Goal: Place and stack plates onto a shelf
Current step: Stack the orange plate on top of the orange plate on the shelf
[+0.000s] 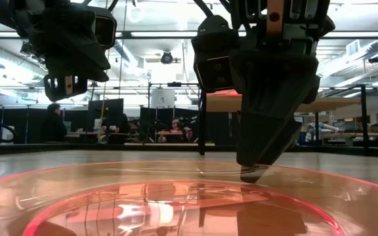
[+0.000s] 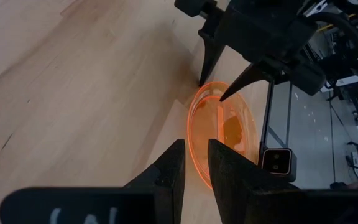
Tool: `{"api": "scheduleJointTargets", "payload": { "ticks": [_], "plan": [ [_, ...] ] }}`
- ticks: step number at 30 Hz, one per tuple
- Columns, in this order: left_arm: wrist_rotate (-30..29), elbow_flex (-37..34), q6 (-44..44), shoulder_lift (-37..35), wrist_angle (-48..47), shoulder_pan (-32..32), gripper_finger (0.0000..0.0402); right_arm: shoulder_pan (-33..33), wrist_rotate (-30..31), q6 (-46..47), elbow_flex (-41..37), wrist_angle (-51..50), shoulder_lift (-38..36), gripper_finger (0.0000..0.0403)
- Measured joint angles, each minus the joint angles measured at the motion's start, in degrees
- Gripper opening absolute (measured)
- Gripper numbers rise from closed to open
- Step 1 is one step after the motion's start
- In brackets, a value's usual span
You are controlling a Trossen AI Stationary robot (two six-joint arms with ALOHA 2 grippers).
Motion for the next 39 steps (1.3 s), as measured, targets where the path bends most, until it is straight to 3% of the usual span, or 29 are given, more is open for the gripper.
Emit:
{"api": "scheduleJointTargets", "payload": {
  "ticks": [20, 39],
  "plan": [
    [0.0, 0.0, 0.0, 0.0, 0.0, 0.0, 0.0075, 0.0, 0.6, 0.0, -0.1, -0.5, 0.3, 0.0038],
    [0.0, 0.0, 0.0, 0.0, 0.0, 0.0, 0.0075, 0.1, 0.2, 0.0, -0.1, -0.4, 0.3, 0.0009]
  ]
}}
